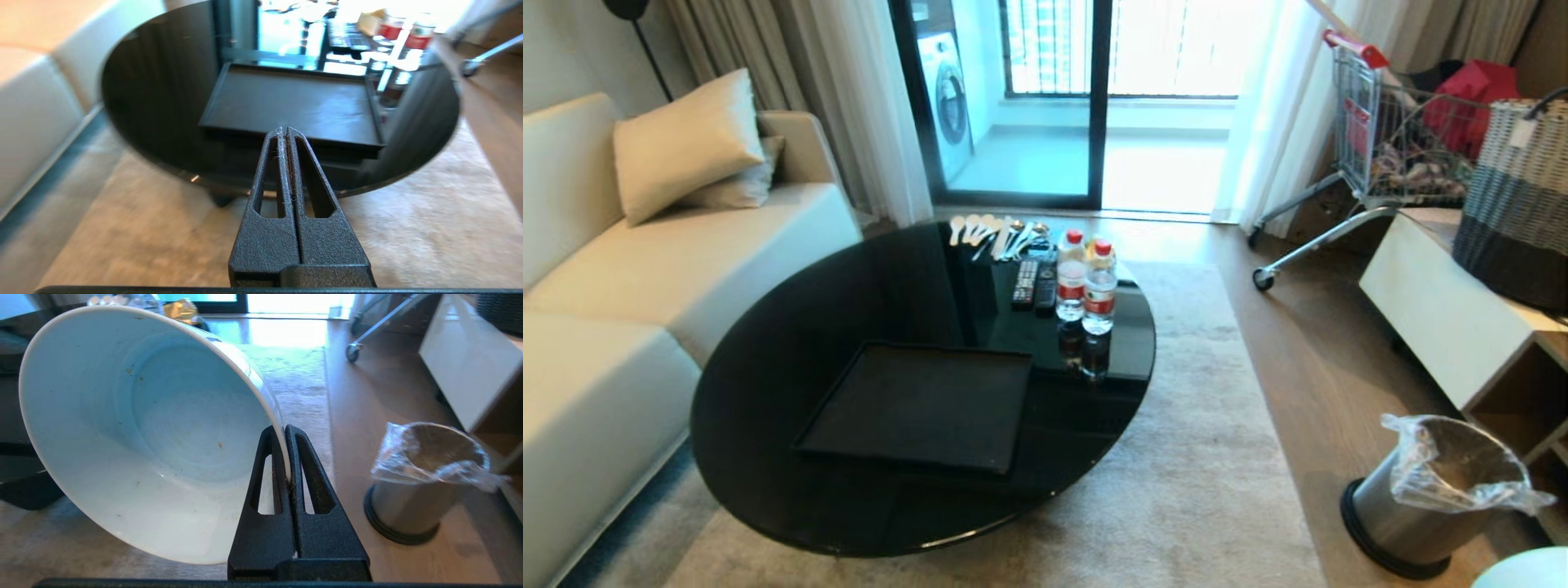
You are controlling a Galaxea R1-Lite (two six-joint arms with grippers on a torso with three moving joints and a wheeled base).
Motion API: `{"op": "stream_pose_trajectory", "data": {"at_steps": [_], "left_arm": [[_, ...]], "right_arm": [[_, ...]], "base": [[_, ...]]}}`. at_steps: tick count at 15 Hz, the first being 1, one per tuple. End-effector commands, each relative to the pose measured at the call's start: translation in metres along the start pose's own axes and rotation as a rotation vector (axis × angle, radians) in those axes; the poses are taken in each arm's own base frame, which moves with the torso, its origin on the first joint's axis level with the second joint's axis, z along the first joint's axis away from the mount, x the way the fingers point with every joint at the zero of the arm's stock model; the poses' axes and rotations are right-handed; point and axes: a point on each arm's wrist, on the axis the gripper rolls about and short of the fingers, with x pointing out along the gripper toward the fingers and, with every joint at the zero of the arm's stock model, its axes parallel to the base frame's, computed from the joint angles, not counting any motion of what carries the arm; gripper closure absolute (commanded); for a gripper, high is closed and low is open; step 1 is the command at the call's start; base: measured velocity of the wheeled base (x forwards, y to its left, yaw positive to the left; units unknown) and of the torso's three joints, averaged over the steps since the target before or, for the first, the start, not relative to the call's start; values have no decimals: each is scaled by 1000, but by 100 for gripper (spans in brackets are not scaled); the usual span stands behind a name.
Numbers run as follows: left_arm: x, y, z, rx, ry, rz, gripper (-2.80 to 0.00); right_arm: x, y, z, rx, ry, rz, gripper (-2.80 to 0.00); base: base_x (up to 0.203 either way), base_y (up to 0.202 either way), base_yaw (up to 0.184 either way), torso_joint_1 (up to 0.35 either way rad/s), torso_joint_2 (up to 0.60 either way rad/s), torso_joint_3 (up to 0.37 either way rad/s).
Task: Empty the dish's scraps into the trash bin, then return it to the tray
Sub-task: Put the bowl back to the table
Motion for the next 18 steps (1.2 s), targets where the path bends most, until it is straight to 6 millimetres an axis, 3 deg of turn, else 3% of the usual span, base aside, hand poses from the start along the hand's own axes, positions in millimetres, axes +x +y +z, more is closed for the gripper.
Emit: {"op": "stream_pose_trajectory", "data": {"at_steps": [1,10,18], "left_arm": [[0,0,0,-1,-1,0,0],[0,0,0,-1,-1,0,0],[0,0,0,-1,-1,0,0]], "right_arm": [[0,0,0,0,-1,0,0],[0,0,0,0,0,0,0],[0,0,0,0,-1,0,0]], "base": [[-2,-10,165,1,1,4],[-2,-8,158,1,2,2],[-1,-1,9,0,0,0]]}}
